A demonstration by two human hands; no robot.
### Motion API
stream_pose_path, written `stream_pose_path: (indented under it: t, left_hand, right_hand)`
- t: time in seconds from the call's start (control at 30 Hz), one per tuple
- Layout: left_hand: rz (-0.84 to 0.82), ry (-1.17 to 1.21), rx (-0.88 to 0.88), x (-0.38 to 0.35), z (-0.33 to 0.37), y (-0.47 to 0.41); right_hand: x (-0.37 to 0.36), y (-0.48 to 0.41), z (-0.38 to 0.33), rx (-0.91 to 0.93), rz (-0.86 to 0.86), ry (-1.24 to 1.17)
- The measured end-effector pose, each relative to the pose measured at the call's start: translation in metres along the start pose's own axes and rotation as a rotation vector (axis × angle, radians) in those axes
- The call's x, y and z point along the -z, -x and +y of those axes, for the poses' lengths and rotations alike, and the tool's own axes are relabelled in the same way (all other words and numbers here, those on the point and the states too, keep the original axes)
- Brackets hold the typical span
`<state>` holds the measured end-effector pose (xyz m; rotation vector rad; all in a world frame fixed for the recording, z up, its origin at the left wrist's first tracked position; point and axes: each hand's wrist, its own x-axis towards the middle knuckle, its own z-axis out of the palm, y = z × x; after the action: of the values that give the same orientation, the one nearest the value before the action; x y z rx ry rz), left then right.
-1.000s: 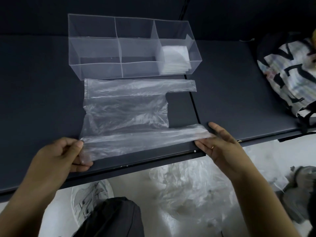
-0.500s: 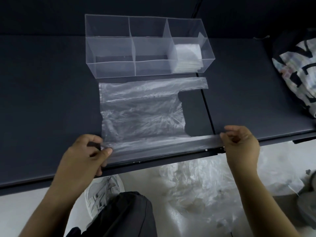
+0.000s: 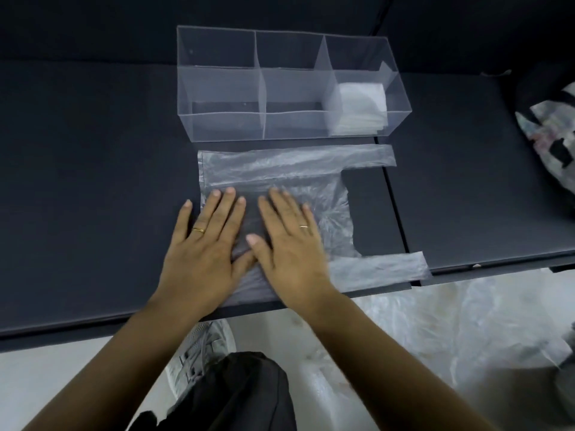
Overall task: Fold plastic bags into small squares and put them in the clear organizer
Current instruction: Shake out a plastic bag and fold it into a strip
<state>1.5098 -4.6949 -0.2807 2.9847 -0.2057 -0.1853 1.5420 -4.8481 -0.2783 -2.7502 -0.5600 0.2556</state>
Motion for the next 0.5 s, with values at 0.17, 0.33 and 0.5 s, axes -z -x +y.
stream_pose_path:
  t: [0.17, 0.33, 0.5]
  left_hand:
    - [-0.024, -0.053, 0.027, -0.005, -0.015, 0.008]
    - [0.052, 0.006, 0.117, 0.001, -0.021, 0.023]
    - [0.058, -0.005, -0.371, -0.013, -0.025, 0.065]
  right_hand:
    - [0.023, 0.03, 0.086, -0.188, 0.022, 0.248]
    - [0.056, 0.054, 0.145, -0.472, 0.175, 0.218]
    - [0.048, 0.082, 0.093, -0.105, 0.186, -0.114]
